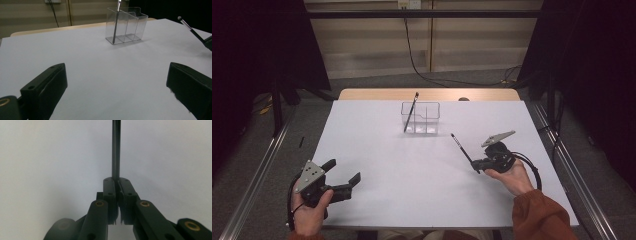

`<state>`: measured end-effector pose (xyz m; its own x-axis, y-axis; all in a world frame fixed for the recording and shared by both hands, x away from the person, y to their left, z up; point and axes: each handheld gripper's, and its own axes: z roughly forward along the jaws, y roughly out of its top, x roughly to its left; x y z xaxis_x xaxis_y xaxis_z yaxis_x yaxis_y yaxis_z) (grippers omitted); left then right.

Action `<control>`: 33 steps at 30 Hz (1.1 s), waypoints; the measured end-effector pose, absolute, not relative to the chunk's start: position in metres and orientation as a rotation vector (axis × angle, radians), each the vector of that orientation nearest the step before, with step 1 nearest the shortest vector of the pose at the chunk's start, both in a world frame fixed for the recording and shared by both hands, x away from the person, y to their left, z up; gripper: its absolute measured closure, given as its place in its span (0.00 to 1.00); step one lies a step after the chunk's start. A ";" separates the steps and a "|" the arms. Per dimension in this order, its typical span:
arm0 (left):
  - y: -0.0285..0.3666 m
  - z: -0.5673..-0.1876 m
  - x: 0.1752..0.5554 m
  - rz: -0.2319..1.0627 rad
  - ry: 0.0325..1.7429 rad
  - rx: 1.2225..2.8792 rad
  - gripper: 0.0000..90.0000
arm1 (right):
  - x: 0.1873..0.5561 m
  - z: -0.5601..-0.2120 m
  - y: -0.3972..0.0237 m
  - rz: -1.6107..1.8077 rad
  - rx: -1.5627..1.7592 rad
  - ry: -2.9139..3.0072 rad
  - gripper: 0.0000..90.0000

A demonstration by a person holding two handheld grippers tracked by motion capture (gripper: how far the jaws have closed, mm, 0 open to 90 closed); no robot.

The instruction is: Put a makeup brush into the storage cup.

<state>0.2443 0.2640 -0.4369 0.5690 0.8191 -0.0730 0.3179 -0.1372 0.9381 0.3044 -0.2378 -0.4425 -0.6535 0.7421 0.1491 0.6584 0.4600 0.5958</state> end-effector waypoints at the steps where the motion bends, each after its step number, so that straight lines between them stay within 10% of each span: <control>1: 0.264 -0.437 0.244 0.573 0.952 1.710 0.04 | 0.305 -0.443 -0.239 0.984 1.237 2.554 0.94; 33: 0.264 -0.436 0.242 0.589 0.946 1.705 0.04 | 0.292 -0.441 -0.248 1.410 1.114 2.220 0.94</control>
